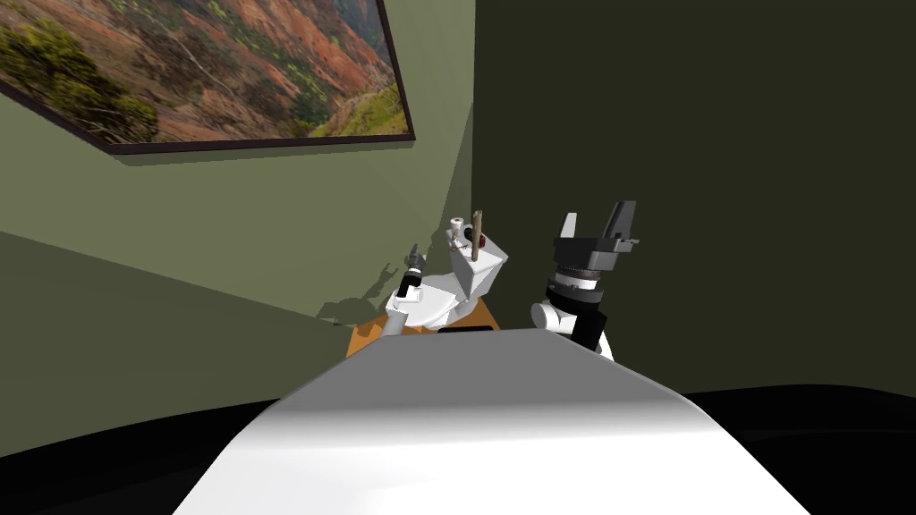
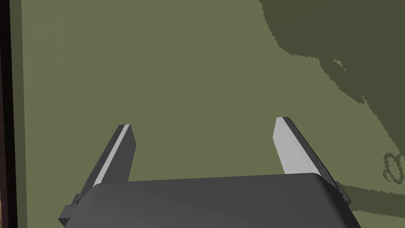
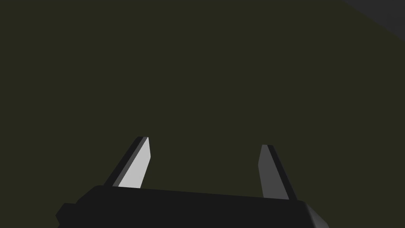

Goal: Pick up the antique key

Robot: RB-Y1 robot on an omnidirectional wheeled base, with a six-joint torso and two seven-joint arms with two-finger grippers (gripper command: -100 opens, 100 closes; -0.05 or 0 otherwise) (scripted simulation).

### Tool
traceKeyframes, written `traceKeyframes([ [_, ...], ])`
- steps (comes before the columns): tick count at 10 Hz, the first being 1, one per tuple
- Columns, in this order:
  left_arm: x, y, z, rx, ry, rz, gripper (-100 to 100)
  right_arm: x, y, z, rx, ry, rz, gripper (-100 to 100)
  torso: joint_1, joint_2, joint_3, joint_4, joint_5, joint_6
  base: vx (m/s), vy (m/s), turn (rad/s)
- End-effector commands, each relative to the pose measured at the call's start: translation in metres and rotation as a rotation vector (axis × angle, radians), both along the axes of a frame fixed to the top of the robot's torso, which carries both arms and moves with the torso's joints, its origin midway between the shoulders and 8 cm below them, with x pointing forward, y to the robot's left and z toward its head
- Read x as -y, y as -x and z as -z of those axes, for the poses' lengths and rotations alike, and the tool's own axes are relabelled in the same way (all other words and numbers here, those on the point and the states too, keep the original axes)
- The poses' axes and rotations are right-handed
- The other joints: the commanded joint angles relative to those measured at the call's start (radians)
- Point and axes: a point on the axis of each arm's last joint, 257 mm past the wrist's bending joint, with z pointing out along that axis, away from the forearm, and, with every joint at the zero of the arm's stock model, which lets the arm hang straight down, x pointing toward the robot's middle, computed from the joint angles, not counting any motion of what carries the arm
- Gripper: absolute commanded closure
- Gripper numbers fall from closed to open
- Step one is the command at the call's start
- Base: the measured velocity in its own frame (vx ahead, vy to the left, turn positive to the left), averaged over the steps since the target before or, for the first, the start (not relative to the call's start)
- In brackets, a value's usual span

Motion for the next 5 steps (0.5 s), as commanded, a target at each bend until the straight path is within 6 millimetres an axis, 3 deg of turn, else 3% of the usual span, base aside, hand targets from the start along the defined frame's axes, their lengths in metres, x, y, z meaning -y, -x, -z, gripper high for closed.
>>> traceKeyframes([
  [1, 0.0, -0.005, 0.007, -0.016, 0.0, 0.001, -100, 0.0, 0.0, 0.0, 0.0, 0.0, 0.0, 0, 0.0, 0.0, 0.0, 0.0, 0.0, 0.0, -0.014, -0.001, -0.018],
  [5, 0.004, -0.023, 0.016, -0.045, 0.0, 0.007, -100, 0.0, 0.0, 0.0, 0.0, 0.0, 0.0, 0, 0.0, 0.0, 0.0, 0.0, 0.0, 0.0, -0.015, 0.0, -0.024],
])
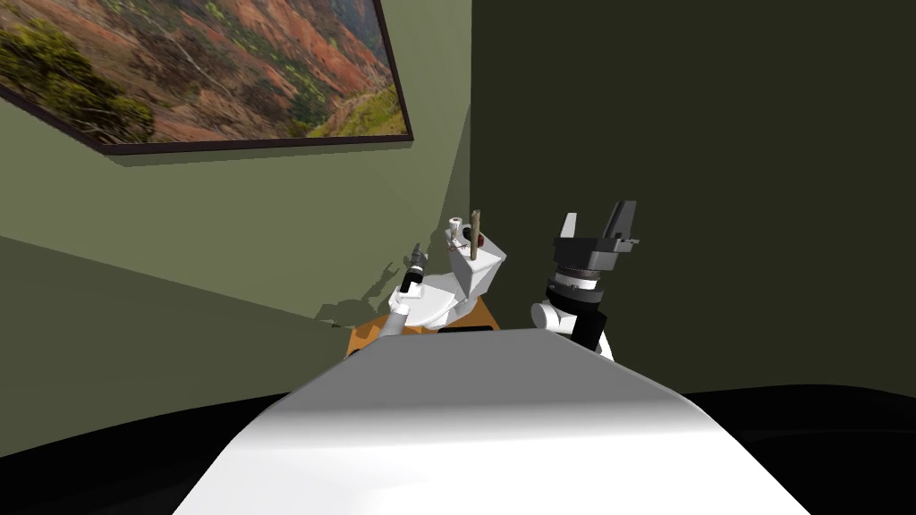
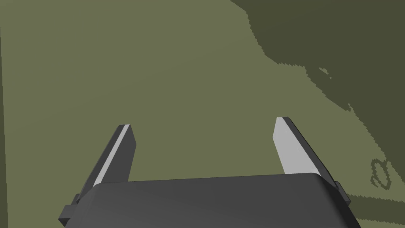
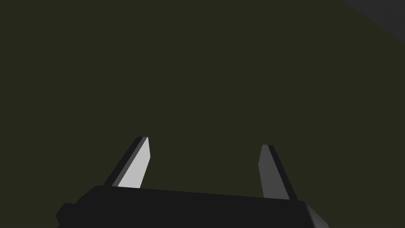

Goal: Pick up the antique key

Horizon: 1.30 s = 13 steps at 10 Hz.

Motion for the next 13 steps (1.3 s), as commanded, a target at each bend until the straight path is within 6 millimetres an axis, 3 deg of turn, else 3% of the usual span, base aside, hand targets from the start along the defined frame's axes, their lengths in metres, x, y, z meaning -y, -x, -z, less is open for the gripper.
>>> traceKeyframes([
  [1, 0.002, -0.01, 0.004, -0.015, -0.001, 0.004, -100, 0.0, 0.0, 0.0, 0.0, 0.0, 0.0, 0, 0.0, 0.0, 0.0, 0.0, 0.0, 0.0, -0.016, -0.004, -0.027],
  [7, 0.009, -0.04, 0.014, -0.066, -0.002, 0.013, -100, 0.0, 0.0, 0.0, 0.0, 0.0, 0.0, 0, 0.0, 0.0, 0.0, 0.0, 0.0, 0.0, -0.018, -0.001, -0.033],
  [13, 0.017, -0.058, 0.031, -0.125, 0.004, 0.018, -100, 0.0, 0.0, 0.0, 0.0, 0.0, 0.0, 0, -0.001, 0.0, 0.0, 0.0, 0.0, 0.0, -0.015, -0.002, -0.022],
])
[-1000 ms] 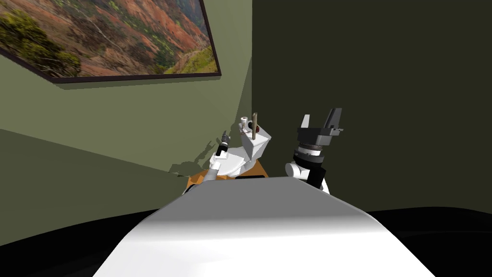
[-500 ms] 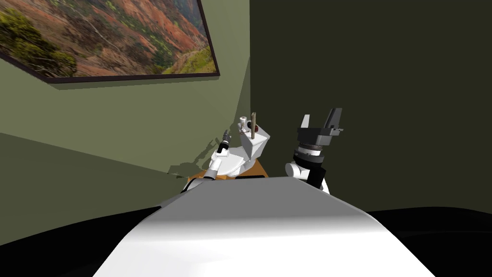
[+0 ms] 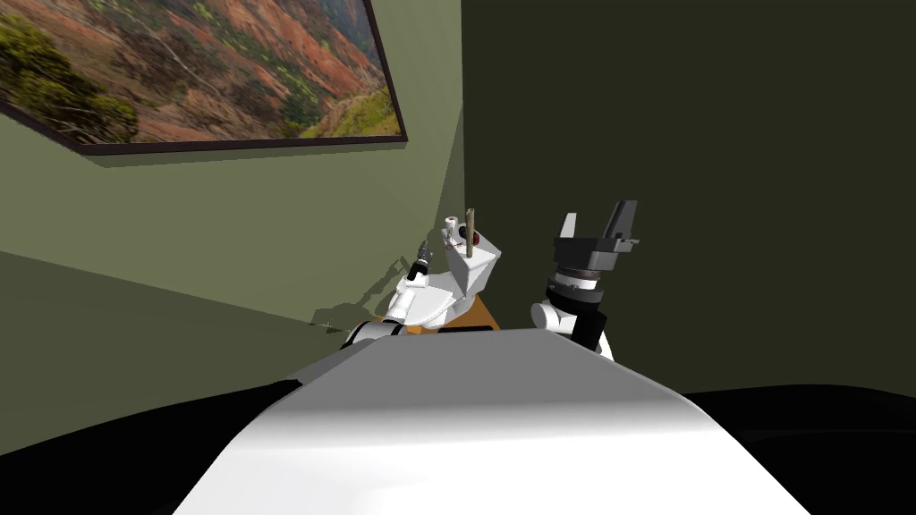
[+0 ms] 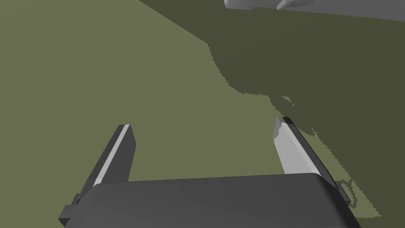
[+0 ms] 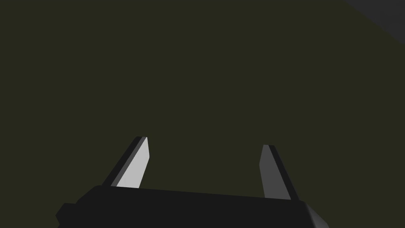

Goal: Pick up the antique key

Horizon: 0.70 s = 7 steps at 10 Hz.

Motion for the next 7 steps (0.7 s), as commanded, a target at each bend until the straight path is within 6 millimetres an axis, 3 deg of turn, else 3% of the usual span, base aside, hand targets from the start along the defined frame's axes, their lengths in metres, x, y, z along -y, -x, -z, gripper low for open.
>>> traceKeyframes([
  [1, 0.005, -0.006, 0.006, -0.022, 0.005, 0.003, -100, 0.0, 0.0, 0.0, 0.0, 0.0, 0.0, 0, 0.0, 0.0, 0.0, 0.0, 0.0, 0.0, -0.015, -0.001, -0.021],
  [4, 0.019, -0.014, 0.012, -0.049, 0.019, 0.014, -100, 0.0, 0.0, 0.0, 0.0, 0.0, 0.0, 0, 0.0, 0.0, 0.0, 0.0, 0.0, 0.0, -0.018, -0.001, -0.028],
  [7, 0.05, -0.02, 0.021, -0.088, 0.052, 0.041, -100, 0.0, 0.0, 0.0, 0.0, 0.0, 0.0, 0, 0.0, 0.0, 0.0, 0.0, 0.0, 0.0, -0.013, -0.002, -0.024],
])
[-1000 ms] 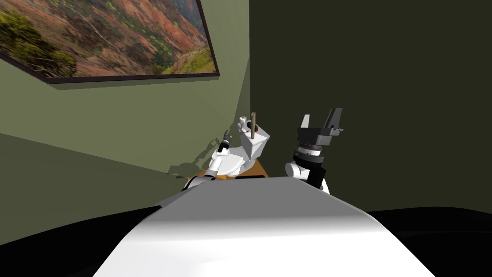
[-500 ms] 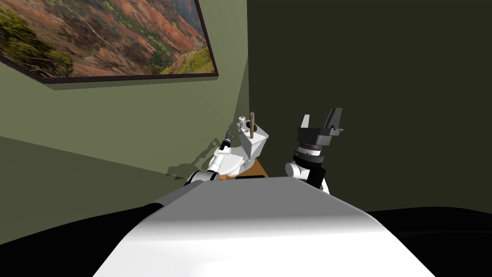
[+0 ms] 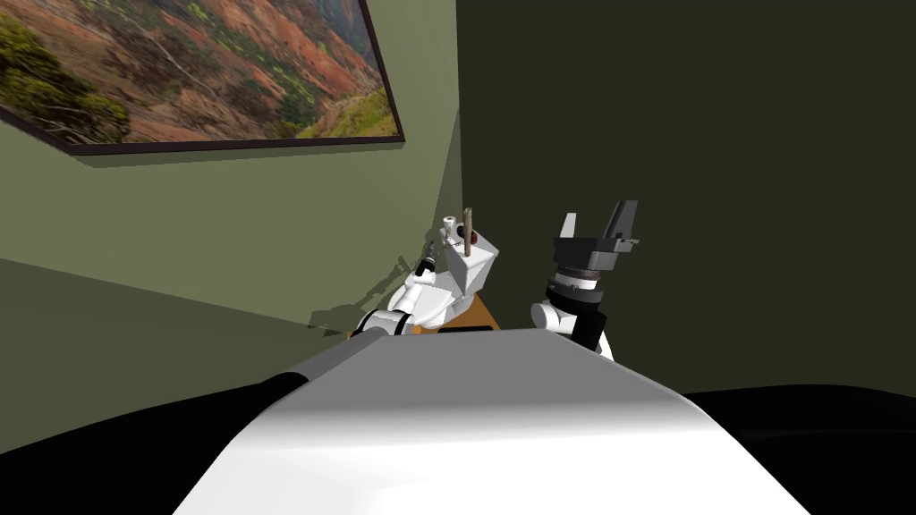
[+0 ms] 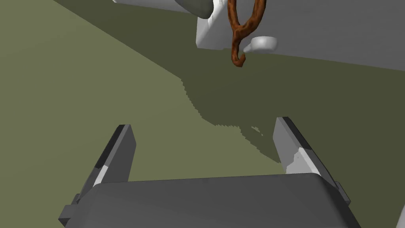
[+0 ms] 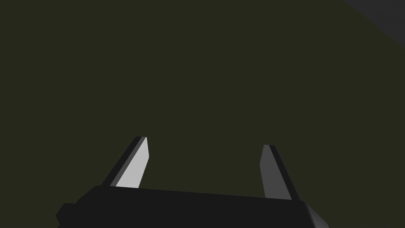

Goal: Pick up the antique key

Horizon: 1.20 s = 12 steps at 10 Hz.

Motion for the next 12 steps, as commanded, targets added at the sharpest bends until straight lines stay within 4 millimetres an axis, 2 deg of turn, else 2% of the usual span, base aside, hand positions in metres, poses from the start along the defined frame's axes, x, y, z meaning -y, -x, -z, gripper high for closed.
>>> traceKeyframes([
  [1, 0.02, -0.003, 0.003, -0.021, 0.022, 0.018, -100, 0.0, 0.0, 0.0, 0.0, 0.0, 0.0, 0, 0.0, 0.0, 0.0, 0.0, 0.0, 0.0, -0.015, -0.002, -0.025],
  [5, 0.08, 0.003, 0.01, -0.057, 0.087, 0.072, -100, 0.0, 0.0, 0.0, 0.0, 0.0, 0.0, 0, 0.0, 0.0, 0.0, 0.0, 0.0, 0.0, -0.01, -0.002, -0.015],
  [6, 0.071, 0.0, 0.011, -0.054, 0.077, 0.064, -100, 0.0, 0.0, 0.0, 0.0, 0.0, 0.0, 0, 0.0, 0.0, 0.0, 0.0, 0.0, 0.0, 0.0, 0.0, 0.0],
  [7, 0.072, 0.0, 0.011, -0.054, 0.079, 0.065, 0, 0.0, 0.0, 0.0, 0.0, 0.0, 0.0, 0, 0.0, -0.001, 0.0, 0.0, 0.0, 0.0, 0.0, 0.0, 0.0],
  [8, 0.048, -0.001, 0.012, -0.053, 0.081, 0.045, -100, 0.0, 0.0, 0.0, 0.0, 0.0, 0.0, 0, 0.001, -0.001, 0.0, 0.0, 0.0, 0.0, 0.0, -0.048, -0.103],
  [10, 0.048, -0.001, 0.012, -0.053, 0.081, 0.045, -100, 0.0, 0.0, 0.0, 0.0, 0.0, 0.0, 0, -0.002, -0.001, 0.0, 0.0, -0.001, 0.0, 0.002, -0.04, -0.031],
  [12, 0.005, 0.0, 0.015, -0.049, 0.069, 0.011, -100, 0.0, 0.0, 0.0, 0.0, 0.0, 0.0, 0, -0.002, -0.001, -0.001, 0.0, 0.0, 0.0, 0.005, -0.06, -0.145],
])
